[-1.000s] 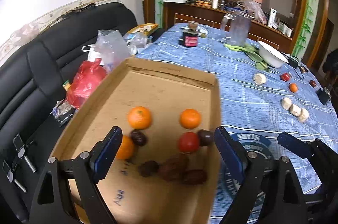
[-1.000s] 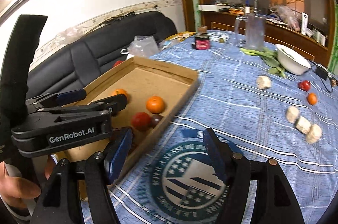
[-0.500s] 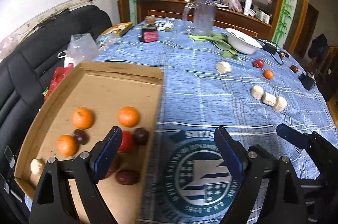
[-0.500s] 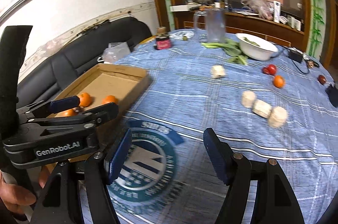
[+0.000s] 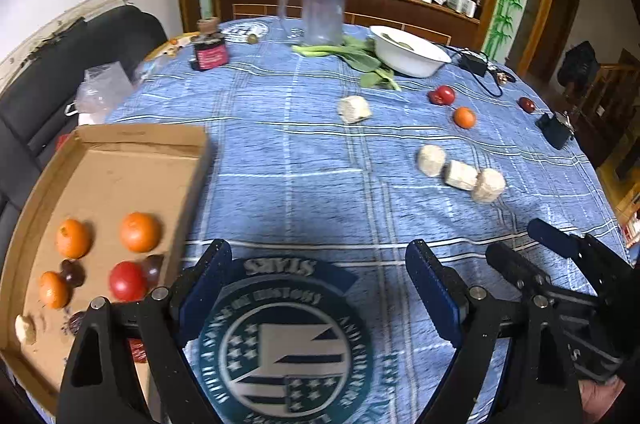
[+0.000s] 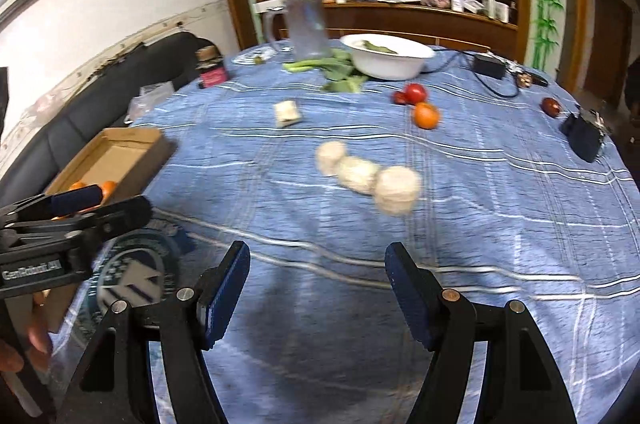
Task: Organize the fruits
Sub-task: 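Move both open tools from the box toward the beige cakes on the tablecloth, then grasp a beige round cake with the right tool while the left tool grasps another cake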
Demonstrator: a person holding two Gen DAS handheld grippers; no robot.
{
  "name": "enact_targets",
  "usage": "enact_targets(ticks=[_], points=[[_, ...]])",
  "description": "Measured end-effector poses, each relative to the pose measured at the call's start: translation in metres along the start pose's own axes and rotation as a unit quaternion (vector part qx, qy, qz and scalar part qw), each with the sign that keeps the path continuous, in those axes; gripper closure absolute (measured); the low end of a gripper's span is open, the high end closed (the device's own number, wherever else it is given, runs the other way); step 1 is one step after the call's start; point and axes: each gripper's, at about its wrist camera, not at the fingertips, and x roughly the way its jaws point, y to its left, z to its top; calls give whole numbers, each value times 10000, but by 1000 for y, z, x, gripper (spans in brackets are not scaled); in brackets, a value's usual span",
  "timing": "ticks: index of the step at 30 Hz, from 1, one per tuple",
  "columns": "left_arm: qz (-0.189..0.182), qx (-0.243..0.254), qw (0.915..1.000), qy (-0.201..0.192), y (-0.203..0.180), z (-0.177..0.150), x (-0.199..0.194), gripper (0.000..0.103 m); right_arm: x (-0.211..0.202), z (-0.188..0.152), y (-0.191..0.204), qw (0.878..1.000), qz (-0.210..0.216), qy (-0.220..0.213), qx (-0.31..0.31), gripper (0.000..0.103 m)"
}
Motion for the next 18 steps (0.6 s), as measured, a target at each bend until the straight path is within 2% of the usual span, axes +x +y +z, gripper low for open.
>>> enact_targets(ticks=[7, 13, 14, 16, 18], points=[[-112, 65, 9998, 132, -14, 16, 16, 15, 28, 19, -36, 9996, -199, 197, 96, 29], [-158, 100, 9996, 187, -23, 30, 28, 15, 59, 30, -44, 9986, -271, 445, -100, 29], [-169, 99, 9996, 210, -24, 32, 31, 15, 63, 31, -47, 9985, -215, 506, -73, 37], [-213, 76, 9994, 278, -28, 38, 38, 15, 64, 36, -50, 9989, -121, 455, -55, 61], [-270, 32, 9990, 347, -32, 43, 45, 15, 63, 37, -52, 9988, -187, 452, -39, 65]])
